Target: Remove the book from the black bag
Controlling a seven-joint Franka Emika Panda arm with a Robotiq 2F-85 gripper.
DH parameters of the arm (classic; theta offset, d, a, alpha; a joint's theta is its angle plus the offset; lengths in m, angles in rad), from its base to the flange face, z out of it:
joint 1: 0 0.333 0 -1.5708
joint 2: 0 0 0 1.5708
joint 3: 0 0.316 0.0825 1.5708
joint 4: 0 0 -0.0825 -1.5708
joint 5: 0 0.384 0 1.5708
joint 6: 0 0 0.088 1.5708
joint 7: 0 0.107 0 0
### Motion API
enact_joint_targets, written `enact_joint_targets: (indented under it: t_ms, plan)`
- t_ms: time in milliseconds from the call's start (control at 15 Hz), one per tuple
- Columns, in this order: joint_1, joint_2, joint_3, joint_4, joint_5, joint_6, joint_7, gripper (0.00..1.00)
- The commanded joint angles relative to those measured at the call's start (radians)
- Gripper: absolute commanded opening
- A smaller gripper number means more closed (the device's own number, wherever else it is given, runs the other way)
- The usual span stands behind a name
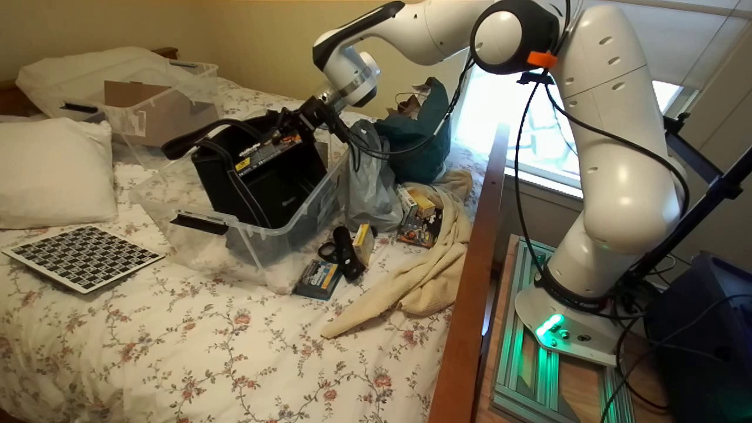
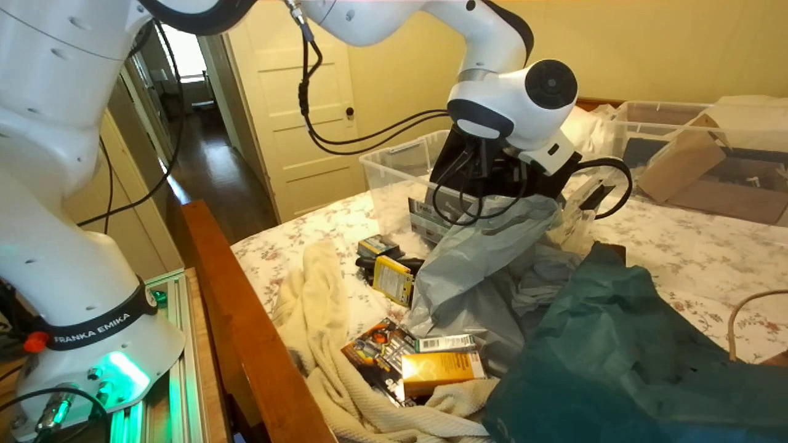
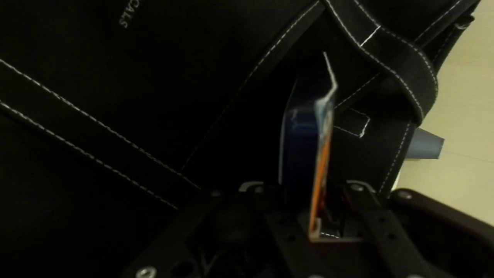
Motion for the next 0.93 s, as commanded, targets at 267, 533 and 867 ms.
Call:
enact_joint_targets:
  t_ms: [267,533,867]
  plan:
    - [0.012,-0.131,-0.020,-0.131,0.101,0.016,-0.153,0.07]
    - [0.029,-0.206,-0.042,-0.203,0.123,0.054,-0.204,0.07]
    - [0.072,-0.282,-0.076,-0.274,0.092,0.134,-0.214,0.07]
